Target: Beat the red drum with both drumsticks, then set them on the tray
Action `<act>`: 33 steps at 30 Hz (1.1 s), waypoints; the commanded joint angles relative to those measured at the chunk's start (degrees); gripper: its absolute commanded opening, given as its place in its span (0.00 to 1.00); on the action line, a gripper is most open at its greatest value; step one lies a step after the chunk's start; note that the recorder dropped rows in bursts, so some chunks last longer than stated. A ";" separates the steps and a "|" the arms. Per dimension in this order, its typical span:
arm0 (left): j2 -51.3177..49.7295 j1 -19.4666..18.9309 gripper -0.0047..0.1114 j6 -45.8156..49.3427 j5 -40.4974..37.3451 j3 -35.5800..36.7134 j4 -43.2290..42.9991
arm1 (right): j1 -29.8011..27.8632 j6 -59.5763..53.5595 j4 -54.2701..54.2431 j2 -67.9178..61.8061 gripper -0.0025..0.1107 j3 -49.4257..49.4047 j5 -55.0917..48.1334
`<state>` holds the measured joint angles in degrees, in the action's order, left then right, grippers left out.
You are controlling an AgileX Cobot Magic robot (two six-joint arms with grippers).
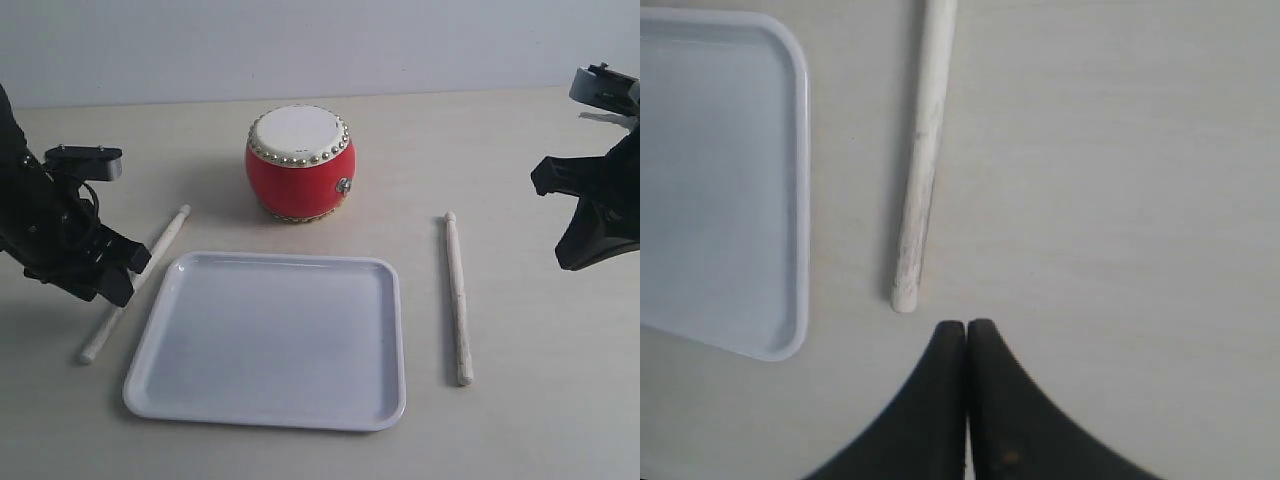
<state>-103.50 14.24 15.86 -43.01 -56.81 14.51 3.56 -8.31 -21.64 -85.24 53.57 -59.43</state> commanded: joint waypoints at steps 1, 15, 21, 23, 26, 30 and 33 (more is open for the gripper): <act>-0.45 0.18 0.41 -0.07 2.89 1.46 -0.34 | -0.21 -0.52 -0.29 -0.01 0.02 0.48 0.85; -2.26 0.18 0.41 1.01 3.67 2.27 -0.37 | -0.21 -0.52 -0.29 -0.01 0.02 0.48 1.86; -3.11 0.18 0.41 1.01 4.68 2.27 -0.37 | -0.21 -0.52 -0.29 -0.01 0.02 0.48 2.27; -3.11 0.18 0.41 1.01 5.11 2.27 -0.37 | -0.21 -0.52 -0.29 -0.01 0.02 0.48 2.54; -3.11 0.18 0.41 1.01 5.11 2.27 -0.37 | -0.21 -0.52 -0.29 -0.01 0.02 0.48 2.54; -3.11 0.18 0.41 1.01 5.00 2.27 -0.15 | -0.21 -0.52 0.22 -0.01 0.02 0.48 3.61; -3.11 0.18 0.41 1.01 4.91 2.27 0.02 | -0.21 2.67 2.06 -0.01 0.02 0.48 4.29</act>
<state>-106.69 14.24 16.71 -38.45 -54.68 14.39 3.56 -7.70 -21.20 -85.24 53.57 -56.23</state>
